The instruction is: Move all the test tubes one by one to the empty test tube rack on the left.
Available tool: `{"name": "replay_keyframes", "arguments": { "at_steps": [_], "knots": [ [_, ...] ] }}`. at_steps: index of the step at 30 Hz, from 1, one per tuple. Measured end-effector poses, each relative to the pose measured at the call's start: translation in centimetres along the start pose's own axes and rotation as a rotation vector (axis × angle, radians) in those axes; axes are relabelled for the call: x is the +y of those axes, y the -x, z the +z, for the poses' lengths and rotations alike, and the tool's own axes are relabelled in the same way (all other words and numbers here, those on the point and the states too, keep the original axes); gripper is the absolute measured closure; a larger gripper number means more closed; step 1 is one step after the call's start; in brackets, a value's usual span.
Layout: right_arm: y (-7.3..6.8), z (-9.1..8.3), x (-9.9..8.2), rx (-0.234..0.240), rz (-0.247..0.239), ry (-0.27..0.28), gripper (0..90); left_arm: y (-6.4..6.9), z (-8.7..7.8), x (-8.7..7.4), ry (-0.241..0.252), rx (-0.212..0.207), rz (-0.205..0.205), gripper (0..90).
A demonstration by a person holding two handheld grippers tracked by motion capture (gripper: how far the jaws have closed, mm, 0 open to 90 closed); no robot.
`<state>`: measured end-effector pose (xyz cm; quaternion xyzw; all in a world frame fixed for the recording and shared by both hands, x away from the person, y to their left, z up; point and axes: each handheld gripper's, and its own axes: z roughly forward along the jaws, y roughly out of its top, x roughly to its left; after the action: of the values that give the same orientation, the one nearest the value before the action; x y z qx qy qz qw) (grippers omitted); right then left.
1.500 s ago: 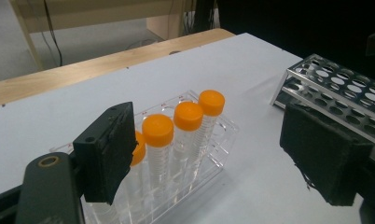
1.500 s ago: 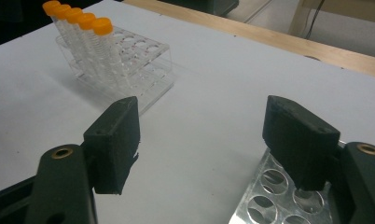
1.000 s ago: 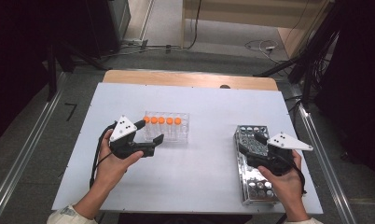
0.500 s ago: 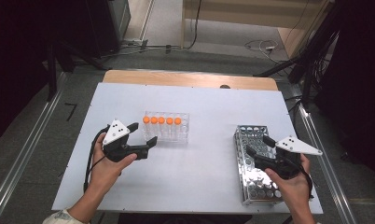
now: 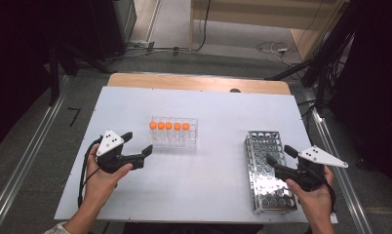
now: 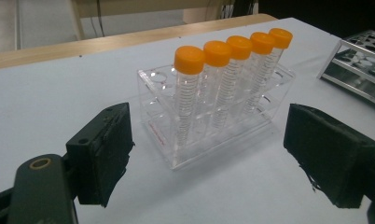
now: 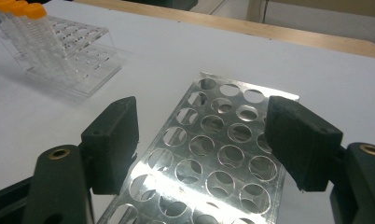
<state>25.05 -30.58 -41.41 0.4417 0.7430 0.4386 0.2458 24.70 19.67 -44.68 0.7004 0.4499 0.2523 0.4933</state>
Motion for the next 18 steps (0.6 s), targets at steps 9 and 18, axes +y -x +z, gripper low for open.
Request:
{"name": "replay_keyframes", "arguments": {
  "at_steps": [9,18],
  "knots": [
    [0.9,-0.9,-0.7,-0.027,0.024,0.005,23.9,-1.0,-0.7,-0.7,0.000,0.040,-0.009,15.8],
    [1.8,-1.6,-1.3,-0.050,0.039,0.009,23.7,-1.3,-0.9,-1.1,-0.011,0.069,0.006,15.4]
  ]
}}
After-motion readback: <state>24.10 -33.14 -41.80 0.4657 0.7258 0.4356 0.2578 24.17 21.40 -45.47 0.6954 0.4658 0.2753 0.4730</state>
